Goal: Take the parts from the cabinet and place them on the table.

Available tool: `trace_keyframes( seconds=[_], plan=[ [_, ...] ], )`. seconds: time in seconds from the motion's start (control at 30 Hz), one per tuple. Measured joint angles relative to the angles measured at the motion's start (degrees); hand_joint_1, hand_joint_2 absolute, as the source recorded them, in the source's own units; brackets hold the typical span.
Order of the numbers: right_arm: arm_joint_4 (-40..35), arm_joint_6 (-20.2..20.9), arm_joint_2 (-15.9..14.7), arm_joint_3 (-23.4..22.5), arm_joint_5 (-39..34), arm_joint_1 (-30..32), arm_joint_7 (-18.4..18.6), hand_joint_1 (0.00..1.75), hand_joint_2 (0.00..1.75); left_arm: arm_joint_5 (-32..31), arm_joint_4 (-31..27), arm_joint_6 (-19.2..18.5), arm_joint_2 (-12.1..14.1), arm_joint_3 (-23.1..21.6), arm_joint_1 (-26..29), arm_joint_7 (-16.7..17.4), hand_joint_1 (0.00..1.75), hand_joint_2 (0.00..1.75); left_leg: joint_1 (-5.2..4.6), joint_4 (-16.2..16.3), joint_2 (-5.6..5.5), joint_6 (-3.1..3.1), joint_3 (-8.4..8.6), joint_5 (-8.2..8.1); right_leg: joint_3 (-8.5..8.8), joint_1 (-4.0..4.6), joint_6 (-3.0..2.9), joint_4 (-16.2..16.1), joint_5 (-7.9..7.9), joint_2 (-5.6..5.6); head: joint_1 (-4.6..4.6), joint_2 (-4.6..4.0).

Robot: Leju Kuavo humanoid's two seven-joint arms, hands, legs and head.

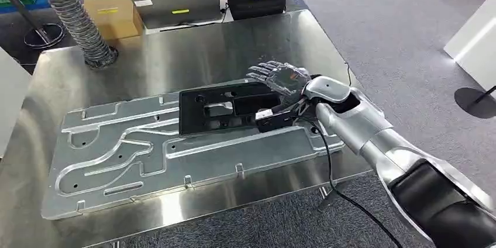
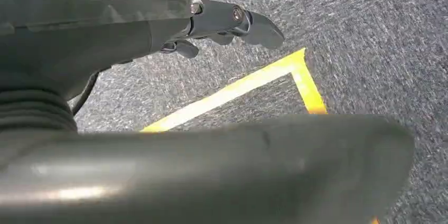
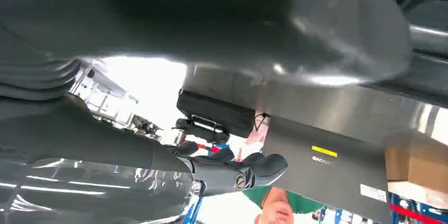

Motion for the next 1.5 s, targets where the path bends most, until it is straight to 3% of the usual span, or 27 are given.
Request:
trace_keyframes(
  seconds=[0.13, 0.17, 0.23, 0.3, 0.33, 0.4, 0.47, 0.5, 0.53, 0.67, 0.7, 0.73, 0.8, 0.83, 0.87, 0.9, 0.97, 1.0, 1.03, 1.07, 1.17, 1.2, 1.3, 1.33, 1.4, 1.47, 1.5],
  plan=[
    [0.00, 0.28, -0.11, -0.07, -0.04, -0.07, 0.04, 0.00, 0.00, 0.13, 0.00, -0.02, 0.02, 0.00, 0.08, -0.02, 0.00, 0.00, -0.60, 0.06, -0.29, 0.79, -0.82, 1.28, -0.56, 0.30, 1.36, -0.43, 1.75, -0.18, 0.02, 0.00],
    [0.00, 0.31, -0.02, -0.07, -0.04, -0.11, 0.04, 0.00, 0.00, 0.22, 0.04, -0.02, -0.04, 0.02, 0.14, -0.02, 0.00, 0.00, 0.12, -0.65, -0.16, 1.13, -1.60, 2.24, -0.86, 0.33, 1.64, -0.53, 2.15, -0.14, 0.02, 0.00],
    [0.09, 0.44, 0.18, -0.07, -0.04, -0.36, 0.04, 0.00, 0.00, 0.24, 0.04, -0.02, 0.00, 0.02, -0.04, -0.11, 0.00, 0.00, 0.21, -0.78, 0.33, 1.97, -2.67, 3.72, -2.60, 0.08, 2.51, 3.58, -3.84, -0.32, 0.02, 0.00],
    [0.17, 0.55, 0.59, -0.04, -0.04, -0.37, 0.04, 0.00, 0.00, 0.24, 0.04, -0.02, -0.02, 0.02, 0.03, -0.13, 0.00, 0.00, 0.13, -0.70, 0.39, 1.97, -4.36, 4.80, -5.25, -0.03, 3.21, 12.74, -10.08, -0.38, 0.02, 0.00],
    [0.28, 0.66, 0.83, -0.02, -0.04, -0.28, 0.04, 0.00, 0.00, 0.26, 0.02, -0.02, 0.00, 0.02, 0.10, -0.13, 0.00, 0.00, 0.13, -0.64, 0.47, 1.92, -5.20, 5.39, -6.11, -0.04, 3.39, 16.64, -11.46, -0.39, 0.02, 0.00],
    [0.46, 0.83, 0.98, 0.04, -0.04, -0.19, 0.04, 0.00, 0.00, 0.26, 0.04, -0.02, 0.00, 0.04, 0.09, -0.18, 0.00, 0.00, 0.13, -0.49, 0.48, 1.73, -6.77, 6.45, -4.25, -0.18, 3.47, 16.93, -9.68, -0.39, 0.02, 0.00],
    [0.48, 0.83, 0.98, 0.04, -0.04, -0.30, 0.04, 0.00, 0.00, 0.24, 0.04, -0.02, 0.00, 0.04, 0.05, -0.24, 0.00, 0.00, 0.13, -0.35, 0.38, 1.39, -8.09, 7.44, 2.55, -0.36, 3.25, 8.21, -6.50, -0.34, 0.02, 0.00],
    [0.48, 0.81, 0.98, 0.04, -0.04, -0.43, 0.11, 0.00, 0.00, 0.24, 0.02, -0.02, 0.00, 0.04, 0.04, -0.24, 0.00, 0.00, 0.13, -0.29, 0.30, 1.12, -8.34, 7.89, 6.75, -0.42, 3.00, 2.61, -6.84, 0.17, 0.02, 0.00],
    [0.48, 0.79, 1.05, 0.02, -0.02, -0.55, 0.26, 0.00, 0.00, 0.22, 0.02, -0.02, -0.02, 0.04, 0.00, -0.26, 0.00, 0.00, -0.10, -0.22, 0.04, 0.69, -8.71, 8.25, 8.47, 0.03, 2.34, -1.14, -8.44, 0.67, 0.02, 0.00],
    [0.72, 0.76, 1.09, 0.07, 0.09, -0.49, 0.66, 0.00, 0.00, 0.15, 0.04, -0.07, -0.04, 0.04, 0.10, -0.24, 0.00, 0.00, 0.01, -1.31, -0.35, -0.92, -8.66, 10.31, 7.44, 0.04, 0.08, -1.20, -6.19, 0.34, 0.02, 0.00],
    [0.74, 0.76, 1.09, 0.15, 0.11, -0.60, 0.66, 0.00, 0.00, 0.15, 0.04, -0.04, -0.04, 0.04, 0.08, -0.24, 0.00, 0.00, 0.27, -0.47, -0.54, -0.95, -9.30, 8.68, 7.10, -0.12, -0.25, -1.59, -5.29, 0.12, 0.02, 0.00],
    [0.76, 0.77, 1.09, 0.22, 0.15, -0.60, 0.66, 0.00, 0.00, 0.15, 0.04, 0.00, -0.04, 0.04, 0.04, -0.24, 0.00, 0.00, 0.23, 2.20, -0.76, -0.90, -10.36, 5.06, 6.39, -0.17, -0.76, -1.73, -4.53, 0.09, 0.02, 0.00],
    [0.90, 0.76, 0.65, 0.24, 0.15, -0.56, 0.68, 0.00, 0.00, 0.13, 0.04, 0.00, -0.04, 0.04, 0.13, -0.22, 0.00, 0.00, 0.28, 11.17, -0.86, -1.10, -12.52, -1.63, 4.73, -0.03, -0.99, -1.67, -3.35, -0.09, 0.02, 0.00],
    [0.90, 0.74, 0.39, 0.31, 0.17, -0.55, 0.66, 0.00, 0.00, 0.13, 0.04, 0.00, -0.04, 0.04, 0.12, -0.22, 0.00, 0.00, 0.28, 15.53, -0.85, -1.20, -13.25, -3.48, 3.84, 0.09, -1.05, -1.61, -2.67, -0.16, 0.02, 0.00],
    [0.92, 0.74, 0.11, 0.42, 0.17, -0.53, 0.66, 0.00, 0.00, 0.13, 0.04, 0.00, -0.04, 0.04, 0.09, -0.22, 0.00, 0.00, 0.27, 18.00, -0.86, -1.18, -13.17, -3.46, 2.98, 0.20, -1.05, -1.52, -2.03, -0.18, 0.02, 0.00],
    [0.94, 0.74, -0.04, 0.55, 0.17, -0.52, 0.66, 0.00, 0.00, 0.13, 0.04, 0.00, -0.04, 0.04, 0.09, -0.22, 0.00, 0.00, 0.27, 18.10, -0.86, -1.09, -12.06, -1.87, 2.12, 0.29, -1.00, -1.40, -1.44, -0.17, 0.00, 0.00],
    [0.96, 0.74, -0.15, 0.59, 0.20, -0.53, 0.66, 0.00, 0.00, 0.15, 0.04, 0.02, -0.02, 0.04, 0.04, -0.20, 0.00, 0.00, 0.17, 11.58, -0.83, -0.50, -6.39, 2.24, 0.59, 0.52, -0.87, -1.13, -0.29, -0.14, 0.02, 0.00],
    [0.96, 0.74, -0.15, 0.59, 0.22, -0.56, 0.66, 0.00, 0.00, 0.15, 0.02, 0.02, 0.00, 0.04, -0.07, -0.17, 0.00, 0.00, 0.00, 6.23, -0.67, 0.06, -2.34, 2.44, 0.10, 0.60, -0.74, -0.95, 0.24, -0.13, 0.00, 0.00],
    [0.96, 0.74, -0.15, 0.59, 0.22, -0.59, 0.66, 0.00, 0.00, 0.15, 0.02, 0.04, 0.13, 0.04, -0.30, -0.17, 0.00, 0.00, -0.43, 1.15, 0.03, 0.63, 1.47, 0.19, -0.29, 0.83, -0.48, -0.79, 0.59, -0.17, 0.00, 0.00],
    [1.05, 0.72, -0.26, 0.55, 0.24, -0.71, 0.66, 0.00, 0.00, 0.15, 0.02, 0.11, 0.13, 0.04, -0.51, -0.20, 0.00, 0.00, -0.44, -2.08, 0.03, 0.39, 2.83, -0.74, -0.44, 0.79, -0.14, -0.67, 1.04, -0.34, 0.02, 0.00],
    [1.62, 0.76, -0.26, 0.59, 0.31, -1.21, 0.53, 0.00, 0.00, 0.15, 0.02, 0.22, 0.11, 0.04, -0.60, -0.15, 0.00, 0.00, -0.69, -2.00, -0.20, 1.08, 1.31, 0.83, -0.54, 0.82, 0.95, -1.55, 3.11, -0.76, 0.00, 0.00],
    [1.90, 0.70, -0.17, 0.61, 0.33, -1.31, 0.48, 0.00, 0.00, 0.20, 0.07, 0.26, 0.00, 0.07, -0.64, -0.09, 0.00, 0.00, -0.13, -2.35, 0.31, 1.37, 0.91, 1.79, -0.90, 0.40, 1.18, -1.20, 2.31, -0.57, 0.02, 0.00],
    [2.60, -0.24, 0.48, 0.59, 0.39, -1.72, 0.72, 0.00, 0.00, 0.05, 0.07, 0.31, 0.02, 0.07, -0.89, 0.00, 0.00, 0.00, -0.08, -2.36, 0.43, 2.03, -1.84, 4.22, -4.36, 0.03, 2.55, 8.85, -8.53, -0.66, 0.02, 0.00],
    [2.80, -0.68, 0.81, 0.59, 0.39, -1.55, 0.92, 0.00, 0.00, -0.04, 0.07, 0.26, 0.00, 0.07, -0.85, 0.00, 0.00, 0.00, -0.08, -2.30, 0.50, 1.95, -2.88, 4.96, -5.41, -0.05, 2.88, 13.57, -10.63, -0.67, 0.02, 0.00],
    [3.15, -1.51, 1.31, 0.59, 0.50, -0.84, 1.40, 0.00, 0.00, -0.22, 0.07, 0.15, 0.00, 0.07, -0.80, 0.15, 0.00, 0.00, 0.01, -2.05, 0.70, 1.71, -4.88, 6.27, -5.34, -0.35, 3.32, 17.82, -9.13, -0.67, 0.02, 0.00],
    [3.32, -2.10, 1.55, 0.39, 0.81, -0.13, 1.90, 0.00, 0.00, -0.50, 0.07, 0.00, -0.02, 0.07, -0.84, 0.35, 0.00, 0.00, 0.17, -1.65, 0.83, 1.30, -6.75, 7.43, -0.36, -0.69, 3.55, 12.57, -5.13, -0.67, 0.02, 0.00],
    [3.32, -2.25, 1.55, 0.13, 0.92, -0.04, 1.99, 0.00, 0.00, -0.70, 0.07, -0.04, -0.02, 0.07, -0.89, 0.42, 0.00, 0.00, 0.20, -1.35, 0.82, 1.03, -7.53, 7.93, 3.69, -0.91, 3.63, 7.21, -4.86, -0.54, 0.02, 0.00]
  ],
)
